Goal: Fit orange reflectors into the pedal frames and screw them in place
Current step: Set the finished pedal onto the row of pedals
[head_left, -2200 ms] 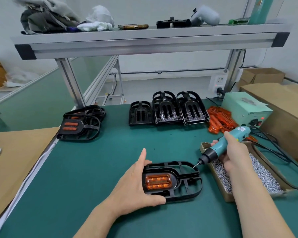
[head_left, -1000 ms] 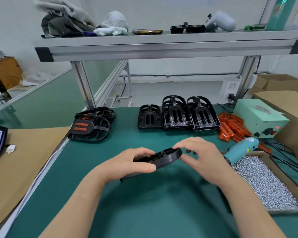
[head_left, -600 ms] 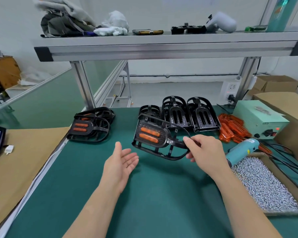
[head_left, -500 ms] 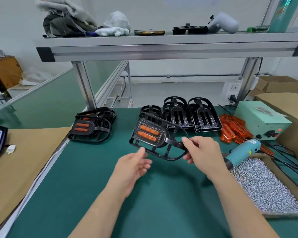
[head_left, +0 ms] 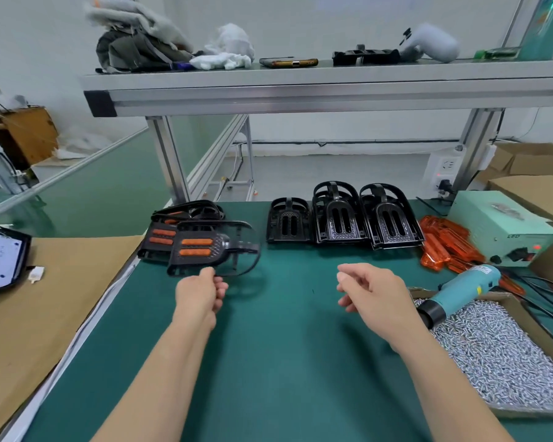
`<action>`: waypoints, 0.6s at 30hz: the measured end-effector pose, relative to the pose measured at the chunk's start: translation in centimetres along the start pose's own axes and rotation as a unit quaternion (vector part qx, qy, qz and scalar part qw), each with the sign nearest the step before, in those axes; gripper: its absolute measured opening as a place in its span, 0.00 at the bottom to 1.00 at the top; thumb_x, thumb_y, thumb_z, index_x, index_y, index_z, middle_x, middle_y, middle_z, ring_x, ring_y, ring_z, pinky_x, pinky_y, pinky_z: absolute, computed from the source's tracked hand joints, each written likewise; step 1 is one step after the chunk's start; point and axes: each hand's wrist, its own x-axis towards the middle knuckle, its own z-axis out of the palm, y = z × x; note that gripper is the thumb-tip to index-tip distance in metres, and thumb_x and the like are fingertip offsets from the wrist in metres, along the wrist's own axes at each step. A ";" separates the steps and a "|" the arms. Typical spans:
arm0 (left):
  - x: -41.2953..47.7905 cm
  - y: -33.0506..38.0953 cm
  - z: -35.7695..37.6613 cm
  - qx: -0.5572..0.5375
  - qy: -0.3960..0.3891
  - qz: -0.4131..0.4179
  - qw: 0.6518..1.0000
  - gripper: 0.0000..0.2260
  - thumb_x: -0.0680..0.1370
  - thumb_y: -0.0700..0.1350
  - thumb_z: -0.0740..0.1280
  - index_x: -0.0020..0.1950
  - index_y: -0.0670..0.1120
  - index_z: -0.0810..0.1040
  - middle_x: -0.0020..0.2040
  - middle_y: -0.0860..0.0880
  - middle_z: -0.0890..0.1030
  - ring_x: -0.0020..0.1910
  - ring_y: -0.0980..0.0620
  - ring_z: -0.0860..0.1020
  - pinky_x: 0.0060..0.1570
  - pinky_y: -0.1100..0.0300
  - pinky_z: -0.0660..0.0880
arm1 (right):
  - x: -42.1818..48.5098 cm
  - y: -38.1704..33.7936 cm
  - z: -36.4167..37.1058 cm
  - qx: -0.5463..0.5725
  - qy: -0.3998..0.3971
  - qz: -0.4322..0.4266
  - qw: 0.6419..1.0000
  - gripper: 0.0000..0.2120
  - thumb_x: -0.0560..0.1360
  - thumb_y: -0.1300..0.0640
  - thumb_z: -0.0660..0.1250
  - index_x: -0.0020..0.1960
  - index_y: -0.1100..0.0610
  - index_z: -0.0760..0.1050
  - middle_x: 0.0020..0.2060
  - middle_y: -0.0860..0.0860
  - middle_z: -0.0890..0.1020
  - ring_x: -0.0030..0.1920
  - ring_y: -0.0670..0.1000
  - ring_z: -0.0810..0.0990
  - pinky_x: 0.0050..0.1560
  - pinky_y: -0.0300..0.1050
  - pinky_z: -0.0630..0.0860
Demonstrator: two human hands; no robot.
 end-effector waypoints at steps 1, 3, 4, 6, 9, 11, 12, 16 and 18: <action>1.0 0.4 -0.6 -0.008 0.013 -0.003 1.000 0.14 0.82 0.41 0.60 0.37 0.40 0.73 0.19 0.51 0.75 0.15 0.60 0.68 0.16 0.72 0.60 | 0.0 0.2 -0.1 -0.001 0.003 0.004 1.000 0.07 0.80 0.57 0.67 0.54 0.49 0.81 0.40 0.50 0.85 0.34 0.45 0.84 0.45 0.46 0.83; 2.8 1.0 -1.6 -0.017 0.036 -0.008 0.999 0.14 0.83 0.41 0.59 0.38 0.40 0.72 0.23 0.47 0.77 0.19 0.57 0.71 0.15 0.72 0.61 | -0.1 0.4 -0.4 0.001 0.008 0.010 1.000 0.08 0.79 0.59 0.67 0.56 0.50 0.81 0.40 0.51 0.85 0.34 0.45 0.85 0.46 0.46 0.83; 3.6 1.2 -2.0 -0.016 0.047 -0.013 0.999 0.14 0.83 0.41 0.58 0.38 0.40 0.72 0.27 0.45 0.77 0.22 0.56 0.72 0.15 0.72 0.62 | -0.2 0.4 -0.5 0.004 0.009 0.011 1.000 0.08 0.79 0.59 0.67 0.56 0.50 0.81 0.40 0.51 0.85 0.34 0.45 0.85 0.46 0.46 0.83; 5.0 1.6 -2.7 -0.012 0.061 -0.021 0.998 0.15 0.84 0.41 0.58 0.39 0.40 0.72 0.30 0.45 0.77 0.25 0.55 0.73 0.15 0.72 0.62 | -0.2 0.4 -0.8 0.008 0.010 0.012 1.000 0.08 0.79 0.60 0.67 0.55 0.50 0.81 0.40 0.51 0.85 0.34 0.45 0.84 0.45 0.44 0.82; 6.9 1.8 -3.7 -0.013 0.075 -0.029 0.997 0.15 0.85 0.42 0.57 0.39 0.40 0.71 0.30 0.45 0.77 0.19 0.58 0.74 0.15 0.73 0.63 | -0.2 0.3 -1.3 0.011 0.014 0.010 1.000 0.08 0.79 0.60 0.67 0.54 0.49 0.80 0.39 0.50 0.85 0.33 0.44 0.84 0.39 0.35 0.78; 8.0 2.0 -4.3 -0.011 0.086 -0.032 0.996 0.15 0.85 0.43 0.58 0.40 0.40 0.71 0.35 0.45 0.76 0.24 0.57 0.75 0.15 0.73 0.63 | -0.2 0.2 -1.6 0.015 0.016 0.008 1.000 0.08 0.79 0.60 0.67 0.54 0.49 0.80 0.39 0.50 0.85 0.33 0.43 0.84 0.36 0.30 0.76; 8.5 2.2 -4.6 -0.012 0.091 -0.032 0.995 0.15 0.85 0.44 0.59 0.40 0.40 0.71 0.36 0.45 0.76 0.26 0.56 0.75 0.14 0.72 0.63 | -0.3 0.2 -1.7 0.016 0.017 0.008 1.000 0.08 0.79 0.60 0.67 0.54 0.49 0.80 0.39 0.51 0.85 0.33 0.43 0.84 0.36 0.30 0.76; 9.6 2.4 -5.4 -0.012 0.104 -0.025 0.994 0.12 0.84 0.48 0.61 0.49 0.40 0.73 0.37 0.43 0.79 0.22 0.54 0.75 0.17 0.68 0.70 | -0.4 0.4 -1.9 0.026 0.023 0.019 0.999 0.09 0.79 0.62 0.67 0.55 0.50 0.80 0.39 0.51 0.85 0.33 0.44 0.84 0.37 0.33 0.78; 9.5 2.3 -5.5 -0.004 0.106 -0.017 0.994 0.08 0.84 0.47 0.61 0.56 0.43 0.71 0.36 0.43 0.80 0.23 0.54 0.77 0.21 0.65 0.75 | -0.6 0.5 -1.9 0.034 0.024 0.024 0.999 0.09 0.79 0.62 0.67 0.55 0.50 0.80 0.40 0.51 0.85 0.34 0.44 0.84 0.36 0.32 0.78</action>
